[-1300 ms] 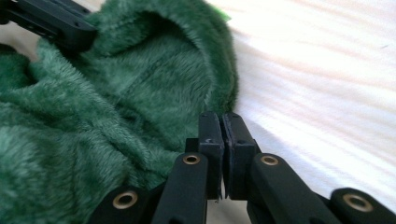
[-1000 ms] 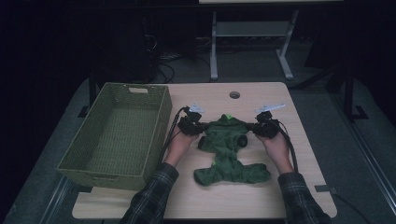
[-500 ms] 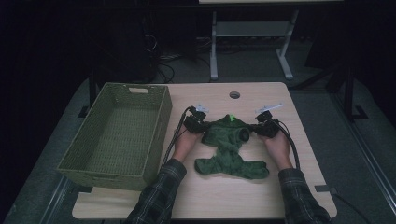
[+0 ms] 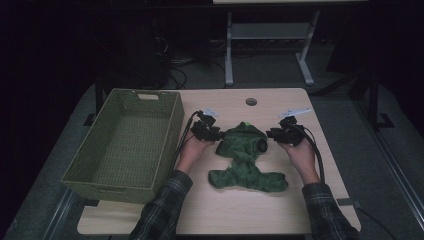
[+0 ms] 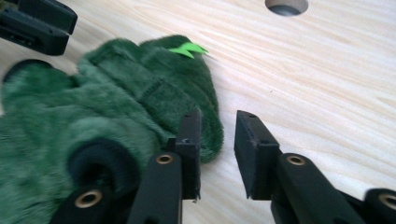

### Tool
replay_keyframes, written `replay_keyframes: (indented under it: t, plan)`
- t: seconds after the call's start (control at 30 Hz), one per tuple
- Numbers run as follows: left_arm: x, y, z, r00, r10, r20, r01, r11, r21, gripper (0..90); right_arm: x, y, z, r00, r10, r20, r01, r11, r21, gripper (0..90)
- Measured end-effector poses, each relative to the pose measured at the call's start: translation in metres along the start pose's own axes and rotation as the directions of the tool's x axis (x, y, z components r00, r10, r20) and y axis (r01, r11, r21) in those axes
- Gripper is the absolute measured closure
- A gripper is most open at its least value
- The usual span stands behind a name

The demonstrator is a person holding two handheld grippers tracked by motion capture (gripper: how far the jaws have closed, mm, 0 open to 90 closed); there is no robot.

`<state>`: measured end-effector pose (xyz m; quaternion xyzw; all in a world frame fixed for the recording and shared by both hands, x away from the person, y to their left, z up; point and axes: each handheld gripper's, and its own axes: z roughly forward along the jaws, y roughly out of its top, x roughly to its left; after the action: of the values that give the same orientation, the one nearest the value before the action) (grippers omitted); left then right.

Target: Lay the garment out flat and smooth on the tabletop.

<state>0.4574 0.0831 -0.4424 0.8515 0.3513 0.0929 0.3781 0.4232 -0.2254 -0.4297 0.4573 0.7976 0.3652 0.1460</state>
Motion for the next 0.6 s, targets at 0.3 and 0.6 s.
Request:
replay_keyframes:
  t: [0.3, 0.6]
  plan:
    - [-0.015, -0.006, -0.028, 0.9995, 0.029, 0.011, -0.029, 0.9996, 0.006, 45.3, 0.011, 0.002, -0.02, 0.9998, -0.003, -0.021, 0.002, 1.0, -0.01, 61.7]
    - [-0.035, -0.025, -0.051, 0.9977, 0.068, 0.0, -0.068, 0.9977, -0.005, 32.9, 0.024, -0.012, -0.036, 0.9992, -0.005, -0.039, 0.004, 0.999, -0.041, 55.8]
